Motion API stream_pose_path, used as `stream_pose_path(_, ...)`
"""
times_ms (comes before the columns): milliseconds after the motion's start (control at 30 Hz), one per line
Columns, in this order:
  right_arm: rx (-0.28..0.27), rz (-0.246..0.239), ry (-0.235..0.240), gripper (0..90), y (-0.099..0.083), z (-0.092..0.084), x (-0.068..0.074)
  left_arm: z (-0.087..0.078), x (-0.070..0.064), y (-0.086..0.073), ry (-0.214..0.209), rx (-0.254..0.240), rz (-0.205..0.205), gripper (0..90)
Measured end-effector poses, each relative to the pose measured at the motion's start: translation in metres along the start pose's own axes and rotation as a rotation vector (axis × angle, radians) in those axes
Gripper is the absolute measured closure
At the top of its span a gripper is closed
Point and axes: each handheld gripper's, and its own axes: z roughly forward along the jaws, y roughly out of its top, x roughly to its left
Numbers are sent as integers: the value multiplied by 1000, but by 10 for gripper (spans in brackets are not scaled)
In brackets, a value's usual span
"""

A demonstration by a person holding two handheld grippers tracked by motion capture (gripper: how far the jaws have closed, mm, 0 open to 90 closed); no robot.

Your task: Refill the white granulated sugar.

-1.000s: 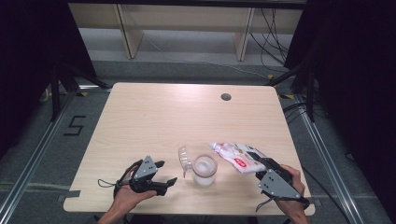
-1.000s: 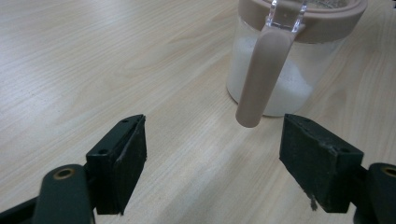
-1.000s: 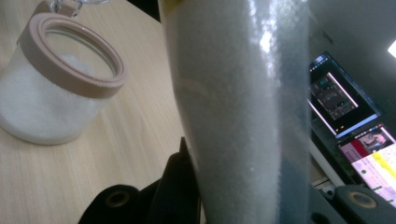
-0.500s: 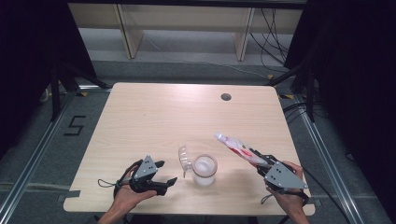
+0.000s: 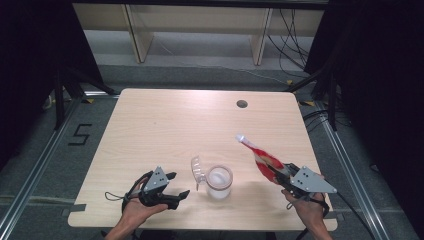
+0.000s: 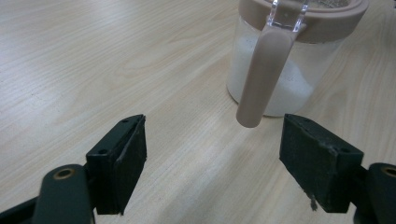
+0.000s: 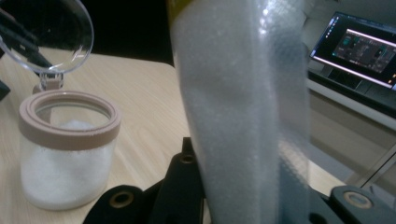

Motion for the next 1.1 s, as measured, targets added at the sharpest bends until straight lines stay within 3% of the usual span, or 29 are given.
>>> stream_pose_path(67, -11, 18, 2, 858, -3, 1, -4, -1, 1, 0, 0, 4, 13, 229)
stream_pose_path(100, -7, 75, -4, 858, -5, 1, -4, -1, 1, 0, 0, 1, 6, 229)
stream_pose_path(200, -8, 96, -10, 858, -9, 2, -7, 0, 0, 0, 1, -1, 1, 229)
stream_pose_path(267, -4, 124, -9, 858, -12, 3, -10, -1, 1, 1, -1, 0, 19, 229)
stream_pose_path(467, -3, 166, -24, 858, -20, 5, -18, -1, 1, 0, 2, -2, 1, 229)
stream_pose_path(533, 23, 217, -5, 858, -23, 7, -19, -1, 1, 1, 3, -2, 13, 229)
stream_pose_path(567, 22, 195, -16, 858, -25, 9, -22, -1, 1, 1, 3, -2, 10, 229)
stream_pose_path(600, 35, 253, -4, 858, -26, 10, -20, -1, 1, 1, 1, -3, 9, 229)
stream_pose_path(633, 27, 230, -9, 858, -27, 12, -22, -1, 1, 0, 2, -4, -1, 229)
stream_pose_path(733, 49, 264, 7, 858, -30, 19, -23, -1, 2, 1, 9, 4, 13, 229)
stream_pose_path(833, 43, 255, 6, 858, -32, 25, -25, -1, 1, 1, 2, -3, 6, 229)
stream_pose_path(1000, 79, 236, -3, 858, -38, 37, -26, -1, 2, 1, 12, -1, 8, 229)
stream_pose_path(1033, 99, 257, 10, 858, -39, 39, -24, -1, 1, 1, 9, -5, 5, 229)
stream_pose_path(1067, 91, 225, 4, 858, -40, 42, -25, -2, 1, 1, 12, -2, 5, 229)
stream_pose_path(1100, 108, 233, 0, 858, -41, 43, -25, -2, 1, 1, 9, -3, 6, 229)
